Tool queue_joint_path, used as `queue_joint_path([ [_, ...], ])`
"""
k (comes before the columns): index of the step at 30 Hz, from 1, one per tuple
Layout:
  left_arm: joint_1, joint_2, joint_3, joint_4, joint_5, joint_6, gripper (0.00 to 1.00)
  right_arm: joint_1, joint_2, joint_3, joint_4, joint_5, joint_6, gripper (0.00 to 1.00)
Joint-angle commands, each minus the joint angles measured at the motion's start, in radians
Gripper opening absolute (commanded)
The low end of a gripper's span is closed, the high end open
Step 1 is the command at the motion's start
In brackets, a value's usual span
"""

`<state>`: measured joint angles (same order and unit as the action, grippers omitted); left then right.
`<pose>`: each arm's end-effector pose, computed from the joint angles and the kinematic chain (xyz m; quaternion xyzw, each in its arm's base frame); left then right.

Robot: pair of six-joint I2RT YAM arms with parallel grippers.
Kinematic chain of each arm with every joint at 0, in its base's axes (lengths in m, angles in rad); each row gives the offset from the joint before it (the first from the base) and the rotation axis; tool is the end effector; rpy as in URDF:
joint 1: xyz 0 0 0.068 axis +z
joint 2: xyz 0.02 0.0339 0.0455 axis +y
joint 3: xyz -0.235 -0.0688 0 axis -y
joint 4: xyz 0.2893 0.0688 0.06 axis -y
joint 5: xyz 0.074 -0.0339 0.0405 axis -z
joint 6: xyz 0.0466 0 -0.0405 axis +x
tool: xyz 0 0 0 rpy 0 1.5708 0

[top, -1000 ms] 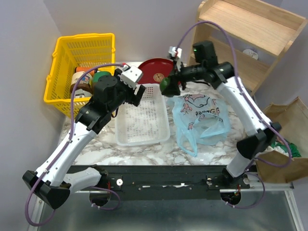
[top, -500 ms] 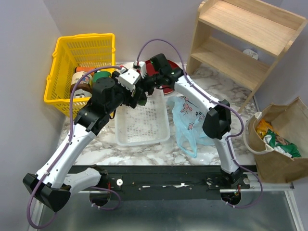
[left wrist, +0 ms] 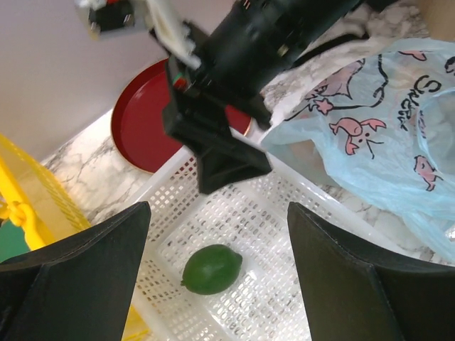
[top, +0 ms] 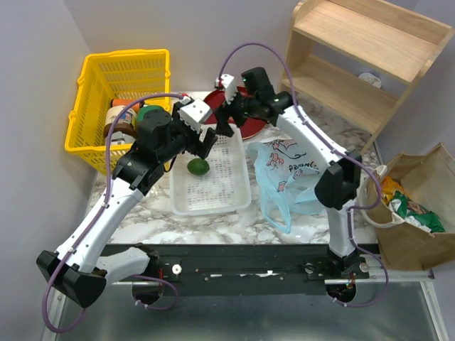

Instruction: Untie the knot of the grocery bags and take out the mixed food

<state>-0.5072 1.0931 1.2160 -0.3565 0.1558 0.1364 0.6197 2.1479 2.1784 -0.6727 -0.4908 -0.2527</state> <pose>0.2662 -0.1562 0.3894 0.2932 0.7269 -0.1739 0.5962 0.4168 0.3244 0.3103 -0.4651 0.7402 0.2928 0.3874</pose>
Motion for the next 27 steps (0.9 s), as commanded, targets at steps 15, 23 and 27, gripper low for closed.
queue_joint_path([
  [15, -0.163, 0.269, 0.072, -0.068, 0.461, 0.389, 0.88, -0.09, -0.959, -0.977, -0.166, 0.123, -0.376, 0.67],
  [23, -0.22, 0.386, 0.145, -0.087, 0.574, 0.393, 0.87, -0.101, -1.253, -1.273, -0.251, 0.196, -0.454, 0.8],
  [27, -0.255, 0.418, 0.128, -0.13, 0.605, 0.454, 0.87, -0.101, -1.318, -1.328, -0.284, 0.36, -0.543, 0.88],
])
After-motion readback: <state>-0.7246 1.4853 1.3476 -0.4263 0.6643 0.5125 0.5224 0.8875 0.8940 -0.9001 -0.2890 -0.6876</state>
